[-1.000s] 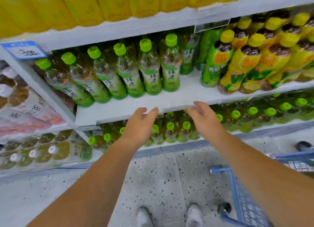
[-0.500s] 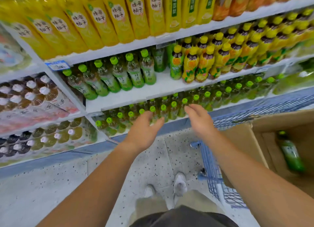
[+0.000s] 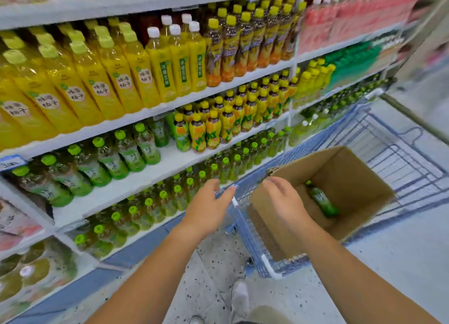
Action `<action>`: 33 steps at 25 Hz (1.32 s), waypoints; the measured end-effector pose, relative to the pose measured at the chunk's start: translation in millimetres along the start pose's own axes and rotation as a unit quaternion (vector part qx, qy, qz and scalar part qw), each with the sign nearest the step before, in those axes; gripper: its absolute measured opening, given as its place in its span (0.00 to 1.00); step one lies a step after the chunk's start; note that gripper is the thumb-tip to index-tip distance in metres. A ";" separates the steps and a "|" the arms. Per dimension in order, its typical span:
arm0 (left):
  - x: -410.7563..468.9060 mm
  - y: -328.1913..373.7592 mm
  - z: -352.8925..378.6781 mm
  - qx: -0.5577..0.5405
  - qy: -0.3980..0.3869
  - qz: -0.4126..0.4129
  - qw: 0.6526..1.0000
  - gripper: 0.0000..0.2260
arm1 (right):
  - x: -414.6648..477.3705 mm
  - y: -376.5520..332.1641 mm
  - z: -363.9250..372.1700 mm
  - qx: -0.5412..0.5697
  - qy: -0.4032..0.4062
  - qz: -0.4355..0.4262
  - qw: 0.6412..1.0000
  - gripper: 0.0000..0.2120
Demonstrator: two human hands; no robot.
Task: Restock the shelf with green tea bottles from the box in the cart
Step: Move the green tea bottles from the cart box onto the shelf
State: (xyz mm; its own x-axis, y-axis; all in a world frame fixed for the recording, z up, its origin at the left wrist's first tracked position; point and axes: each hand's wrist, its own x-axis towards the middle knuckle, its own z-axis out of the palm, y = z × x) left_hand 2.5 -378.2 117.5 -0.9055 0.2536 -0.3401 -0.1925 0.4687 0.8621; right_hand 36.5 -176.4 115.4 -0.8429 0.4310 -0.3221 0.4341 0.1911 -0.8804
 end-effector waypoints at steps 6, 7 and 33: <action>-19.2 48.1 83.1 -0.041 -0.061 0.013 0.997 0.32 | -16.7 19.0 -95.1 0.016 0.055 -0.005 0.998 0.19; -19.9 57.4 99.4 -0.047 -0.060 0.014 0.997 0.32 | -14.8 23.8 -113.1 0.023 0.059 -0.006 0.998 0.20; 125.5 55.0 416.6 -0.063 0.002 -0.243 0.968 0.33 | 224.1 225.6 -325.4 -0.234 -0.103 0.102 0.961 0.28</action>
State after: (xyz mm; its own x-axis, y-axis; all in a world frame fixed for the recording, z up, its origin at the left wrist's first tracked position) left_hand 35.7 32.0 -34.3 -0.6974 0.0249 -0.7163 -0.6414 0.4243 0.6392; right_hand 49.0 250.3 -42.1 -0.7489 0.3273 -0.5762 0.6522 0.5181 -0.5534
